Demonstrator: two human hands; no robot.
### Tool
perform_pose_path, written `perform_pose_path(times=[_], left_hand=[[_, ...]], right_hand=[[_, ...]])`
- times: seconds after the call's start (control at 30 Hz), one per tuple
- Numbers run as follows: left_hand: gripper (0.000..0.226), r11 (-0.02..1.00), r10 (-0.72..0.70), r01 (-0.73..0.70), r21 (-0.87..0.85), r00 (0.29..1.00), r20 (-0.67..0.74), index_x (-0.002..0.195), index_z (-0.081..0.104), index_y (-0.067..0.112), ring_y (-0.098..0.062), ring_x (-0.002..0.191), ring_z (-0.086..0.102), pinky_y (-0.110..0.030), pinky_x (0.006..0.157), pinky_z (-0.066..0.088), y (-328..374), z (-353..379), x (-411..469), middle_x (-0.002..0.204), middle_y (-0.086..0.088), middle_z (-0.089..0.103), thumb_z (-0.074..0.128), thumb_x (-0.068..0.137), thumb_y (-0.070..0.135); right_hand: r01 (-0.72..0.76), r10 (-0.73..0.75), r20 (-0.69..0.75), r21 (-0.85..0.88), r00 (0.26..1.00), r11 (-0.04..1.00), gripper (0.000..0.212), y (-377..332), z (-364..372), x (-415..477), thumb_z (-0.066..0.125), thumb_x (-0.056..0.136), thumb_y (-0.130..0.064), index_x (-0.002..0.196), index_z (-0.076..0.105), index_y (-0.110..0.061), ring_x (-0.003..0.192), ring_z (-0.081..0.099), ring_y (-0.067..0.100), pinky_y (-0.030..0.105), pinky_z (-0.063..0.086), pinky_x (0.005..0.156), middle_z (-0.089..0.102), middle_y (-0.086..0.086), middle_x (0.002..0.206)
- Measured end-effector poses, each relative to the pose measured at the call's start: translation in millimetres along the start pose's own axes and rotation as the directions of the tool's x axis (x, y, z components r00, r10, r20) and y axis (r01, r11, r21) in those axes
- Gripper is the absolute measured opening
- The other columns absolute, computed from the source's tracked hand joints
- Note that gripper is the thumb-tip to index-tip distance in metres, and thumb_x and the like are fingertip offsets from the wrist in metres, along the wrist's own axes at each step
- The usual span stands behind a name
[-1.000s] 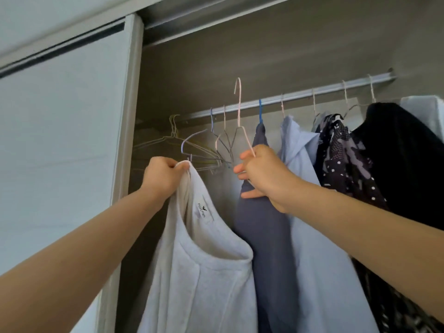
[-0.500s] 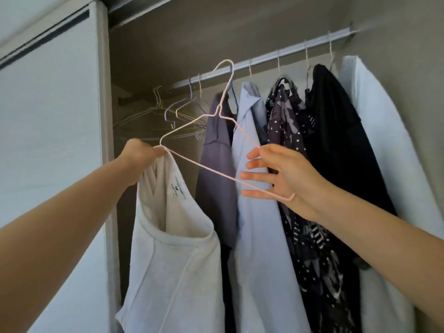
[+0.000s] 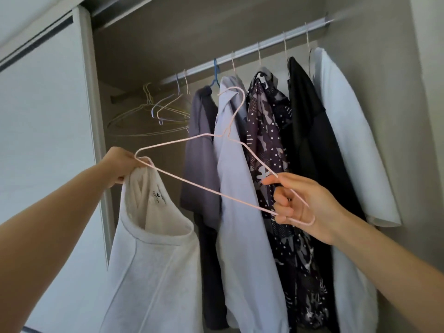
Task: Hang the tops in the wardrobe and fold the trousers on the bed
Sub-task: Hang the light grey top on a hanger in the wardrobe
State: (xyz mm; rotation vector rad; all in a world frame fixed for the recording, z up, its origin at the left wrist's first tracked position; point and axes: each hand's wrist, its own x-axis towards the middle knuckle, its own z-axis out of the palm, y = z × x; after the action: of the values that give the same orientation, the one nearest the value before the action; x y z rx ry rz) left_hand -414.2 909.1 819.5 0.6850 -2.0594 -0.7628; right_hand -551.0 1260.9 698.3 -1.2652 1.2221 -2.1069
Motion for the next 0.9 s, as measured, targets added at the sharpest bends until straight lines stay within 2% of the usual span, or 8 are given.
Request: perform_pose_path(times=[0.13,0.23,0.3,0.43,0.53,0.7,0.77,0.9], left_hand=[[0.027,0.997,0.015,-0.016,0.076,1.000,0.011,0.097,0.068,0.005,-0.035,0.093,0.065,-0.044,0.080,0.057,-13.0,-3.3,-1.3,0.098,-0.017,0.064,0.069,0.090,0.031],[0.027,0.998,0.036,-0.038,0.054,0.999,0.037,0.094,0.069,0.006,-0.029,0.084,0.065,-0.036,0.069,0.057,-17.1,-4.8,2.3,0.092,-0.012,0.064,0.069,0.089,0.033],[0.025,0.990,0.090,-0.097,0.107,0.994,0.066,0.089,0.071,0.009,-0.025,0.077,0.065,-0.030,0.061,0.055,-16.1,-0.7,4.6,0.088,-0.011,0.066,0.068,0.090,0.034],[0.025,0.944,0.233,-0.247,0.221,0.968,0.089,0.087,0.074,0.012,-0.022,0.074,0.064,-0.033,0.065,0.056,-9.9,15.6,2.6,0.083,-0.007,0.068,0.068,0.090,0.036],[0.027,0.922,0.333,-0.344,0.178,0.939,0.088,0.086,0.075,0.009,-0.029,0.082,0.066,-0.044,0.078,0.057,-7.7,24.7,-0.5,0.085,-0.013,0.069,0.068,0.090,0.035],[0.026,0.881,0.469,-0.474,0.006,0.874,0.129,0.080,0.074,0.005,-0.025,0.065,0.057,-0.037,0.062,0.053,3.0,35.1,-11.1,0.073,-0.016,0.064,0.068,0.091,0.029],[0.023,0.876,0.481,-0.480,-0.040,0.868,0.125,0.086,0.076,0.006,-0.030,0.071,0.063,-0.036,0.062,0.058,7.2,34.5,-13.0,0.081,-0.019,0.068,0.067,0.092,0.027],[0.021,0.835,0.549,-0.538,-0.120,0.831,0.091,0.086,0.077,0.011,-0.021,0.072,0.063,-0.027,0.063,0.055,8.7,25.7,-12.9,0.081,-0.013,0.070,0.067,0.091,0.029]], right_hand=[[-0.083,0.081,-0.021,-0.102,0.996,0.991,0.028,5.8,-8.8,-0.1,0.059,0.084,-0.028,0.100,0.073,-0.010,0.041,0.039,0.013,0.031,0.047,0.050,0.043,0.002,0.058],[-0.108,0.102,-0.039,-0.205,0.994,0.973,0.026,10.7,-6.6,6.7,0.056,0.090,-0.026,0.103,0.073,-0.011,0.042,0.041,0.013,0.033,0.051,0.053,0.044,0.001,0.058],[-0.103,0.097,-0.038,-0.222,0.995,0.970,0.024,13.0,-0.8,14.4,0.055,0.093,-0.024,0.102,0.073,-0.011,0.042,0.041,0.013,0.033,0.052,0.054,0.044,0.001,0.058],[-0.081,0.075,-0.032,-0.275,0.997,0.958,0.023,16.7,18.0,31.4,0.054,0.094,-0.024,0.097,0.075,-0.013,0.040,0.039,0.013,0.036,0.053,0.057,0.045,-0.001,0.057],[-0.087,0.085,-0.019,-0.322,0.996,0.943,0.025,20.1,30.4,40.5,0.053,0.096,-0.022,0.093,0.075,-0.013,0.038,0.036,0.014,0.037,0.054,0.056,0.045,0.001,0.056],[-0.070,0.065,-0.026,-0.377,0.998,0.924,0.024,36.4,50.2,50.8,0.053,0.097,-0.018,0.093,0.074,-0.009,0.039,0.037,0.016,0.039,0.055,0.057,0.045,0.004,0.056],[-0.033,0.016,-0.050,-0.360,0.999,0.932,0.024,44.6,54.7,54.2,0.052,0.098,-0.016,0.091,0.073,-0.007,0.038,0.038,0.016,0.040,0.055,0.056,0.044,0.005,0.056],[0.107,-0.133,-0.056,-0.333,0.990,0.937,0.026,55.3,62.0,56.4,0.051,0.098,-0.013,0.081,0.069,-0.005,0.037,0.039,0.017,0.045,0.055,0.054,0.044,0.008,0.055]])
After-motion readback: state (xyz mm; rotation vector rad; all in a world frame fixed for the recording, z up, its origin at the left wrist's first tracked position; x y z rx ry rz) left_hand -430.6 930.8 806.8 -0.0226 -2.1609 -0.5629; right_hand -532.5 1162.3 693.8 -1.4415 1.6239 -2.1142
